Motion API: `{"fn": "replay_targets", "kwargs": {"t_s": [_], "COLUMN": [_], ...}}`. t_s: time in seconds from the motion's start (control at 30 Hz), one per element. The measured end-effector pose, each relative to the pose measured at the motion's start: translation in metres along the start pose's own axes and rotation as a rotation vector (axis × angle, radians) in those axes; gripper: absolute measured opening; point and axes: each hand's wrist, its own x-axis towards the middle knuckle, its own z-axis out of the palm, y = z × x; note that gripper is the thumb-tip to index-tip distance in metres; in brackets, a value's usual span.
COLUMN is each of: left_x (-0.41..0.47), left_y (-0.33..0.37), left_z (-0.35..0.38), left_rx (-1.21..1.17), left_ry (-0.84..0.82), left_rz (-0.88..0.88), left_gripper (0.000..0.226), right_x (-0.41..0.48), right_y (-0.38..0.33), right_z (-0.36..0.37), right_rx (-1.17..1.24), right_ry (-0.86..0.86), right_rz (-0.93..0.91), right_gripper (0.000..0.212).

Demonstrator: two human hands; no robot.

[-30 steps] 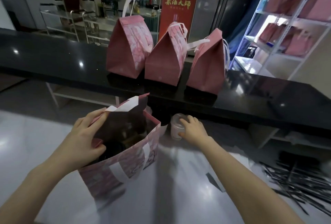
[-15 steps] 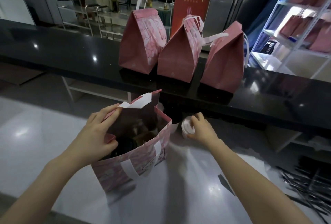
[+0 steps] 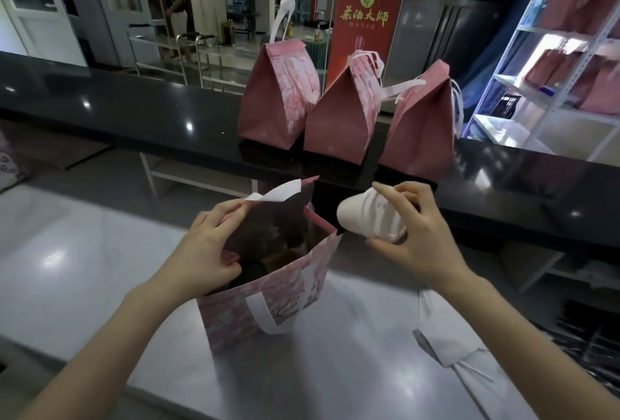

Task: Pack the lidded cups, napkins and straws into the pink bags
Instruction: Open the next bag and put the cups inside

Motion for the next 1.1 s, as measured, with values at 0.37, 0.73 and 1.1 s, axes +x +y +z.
{"fn": "replay_targets", "kwargs": {"t_s": [0.37,0.73,1.1], "left_x": [-0.024,-0.035,-0.046], "left_y": [0.01,0.014,0.007], "left_z": [-0.004,0.0,-0.01], "left_rx": [0.059,0.074,0.058], "left_ry": [-0.011,-0.007,-0.021], "left_rz": [0.038,0.064,0.092], "left_gripper": [0.109,0.119,0.124], "right_x": [-0.002,0.014,-0.005], "right_y": [-0.075,-0.083,-0.065], "right_z": [0.021,0.074,0.115], "right_rx": [0.024,-0.319,-0.321], "right_ry": [-0.32,-0.576,-0.561], "right_rz": [-0.208,-0.274,-0.241], "right_gripper": [0.077,0.074,0.075]}}
